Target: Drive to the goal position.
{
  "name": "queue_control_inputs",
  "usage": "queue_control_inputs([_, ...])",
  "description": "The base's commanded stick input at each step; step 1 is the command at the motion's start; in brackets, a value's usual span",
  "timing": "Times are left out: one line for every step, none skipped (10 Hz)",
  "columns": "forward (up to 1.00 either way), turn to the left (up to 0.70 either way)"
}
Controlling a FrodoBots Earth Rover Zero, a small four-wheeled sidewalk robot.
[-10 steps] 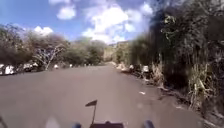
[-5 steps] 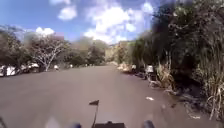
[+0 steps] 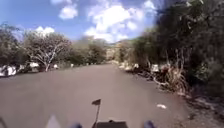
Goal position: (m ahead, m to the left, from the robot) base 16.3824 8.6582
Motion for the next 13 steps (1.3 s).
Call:
queue_control_inputs([0.7, 0.0])
queue_control_inputs([0.7, 0.0])
queue_control_inputs([0.7, 0.0])
queue_control_inputs([0.7, 0.0])
queue_control_inputs([0.7, 0.0])
queue_control_inputs([0.7, 0.0])
queue_control_inputs([0.7, 0.0])
queue_control_inputs([0.7, -0.02])
queue_control_inputs([0.7, -0.08])
queue_control_inputs([0.7, -0.14])
queue_control_inputs([0.7, -0.19])
queue_control_inputs([0.7, -0.25])
queue_control_inputs([0.7, -0.34])
